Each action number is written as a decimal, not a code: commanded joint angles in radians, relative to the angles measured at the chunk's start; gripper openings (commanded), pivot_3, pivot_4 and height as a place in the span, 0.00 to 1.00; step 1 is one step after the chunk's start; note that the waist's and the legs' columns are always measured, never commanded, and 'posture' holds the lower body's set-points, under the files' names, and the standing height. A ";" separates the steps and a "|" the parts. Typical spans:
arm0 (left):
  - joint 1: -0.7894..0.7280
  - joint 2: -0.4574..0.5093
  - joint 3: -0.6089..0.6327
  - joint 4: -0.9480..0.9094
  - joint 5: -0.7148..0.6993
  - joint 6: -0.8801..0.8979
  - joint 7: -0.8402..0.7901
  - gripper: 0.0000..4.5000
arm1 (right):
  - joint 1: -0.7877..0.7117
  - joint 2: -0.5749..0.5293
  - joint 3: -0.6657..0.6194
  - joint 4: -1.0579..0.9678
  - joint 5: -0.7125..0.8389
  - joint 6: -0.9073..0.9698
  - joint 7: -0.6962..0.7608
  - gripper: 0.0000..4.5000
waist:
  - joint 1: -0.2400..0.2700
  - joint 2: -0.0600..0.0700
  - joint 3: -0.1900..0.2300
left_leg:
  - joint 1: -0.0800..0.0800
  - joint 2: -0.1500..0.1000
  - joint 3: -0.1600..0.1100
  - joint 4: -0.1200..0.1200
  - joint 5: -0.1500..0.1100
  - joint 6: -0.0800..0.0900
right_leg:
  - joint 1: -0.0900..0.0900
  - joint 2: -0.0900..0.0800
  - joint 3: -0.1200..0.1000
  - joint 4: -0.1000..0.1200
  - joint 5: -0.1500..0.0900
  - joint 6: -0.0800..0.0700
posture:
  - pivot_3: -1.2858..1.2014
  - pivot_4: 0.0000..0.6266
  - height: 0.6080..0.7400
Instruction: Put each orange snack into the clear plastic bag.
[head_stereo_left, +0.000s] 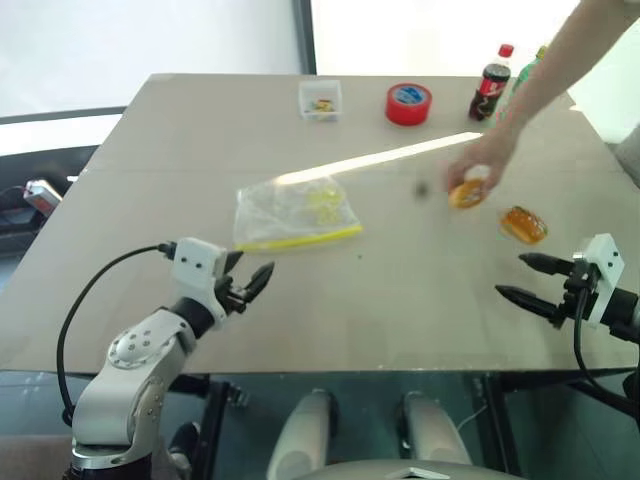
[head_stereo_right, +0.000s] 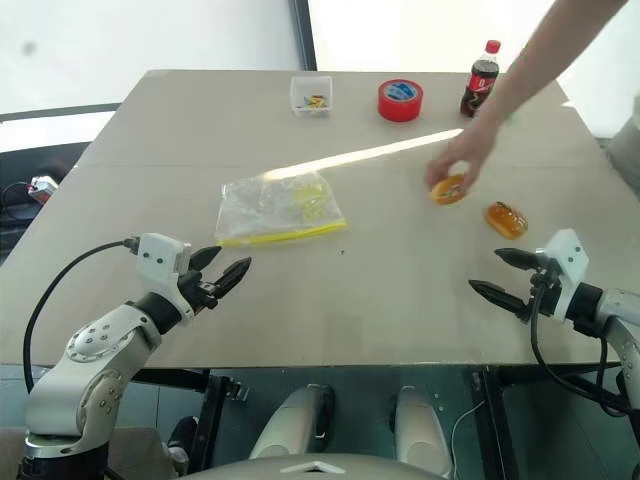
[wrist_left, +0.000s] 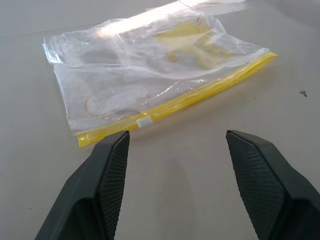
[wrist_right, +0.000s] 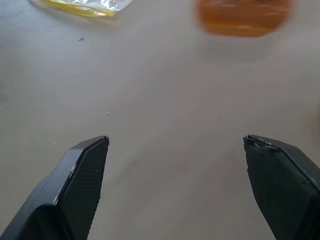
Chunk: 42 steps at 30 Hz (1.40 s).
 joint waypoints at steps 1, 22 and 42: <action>-0.008 0.024 0.011 -0.038 -0.023 -0.006 -0.027 0.72 | 0.013 -0.015 -0.052 -0.040 0.018 -0.007 0.002 0.98 | 0.000 0.000 0.000 | 0.000 0.000 0.000 0.000 0.000 0.000 | 0.000 0.000 0.000 0.000 0.000 0.000 | 0.52 0.24 1.00; 0.029 0.029 0.016 -0.030 -0.029 -0.042 -0.057 0.72 | 0.041 -0.031 -0.070 -0.061 0.014 -0.003 0.011 0.98 | 0.000 0.000 0.000 | 0.000 0.000 0.000 0.000 0.000 0.000 | 0.000 0.000 0.000 0.000 0.000 -0.001 | 0.52 0.24 1.00; -0.267 0.087 0.102 0.392 -0.086 -0.027 -0.105 0.72 | -0.037 -0.013 -0.022 -0.195 0.048 0.056 -0.048 0.98 | 0.000 0.000 0.000 | 0.000 0.000 0.000 0.001 0.000 0.000 | 0.000 0.000 -0.001 0.000 0.001 0.002 | 0.52 0.24 1.00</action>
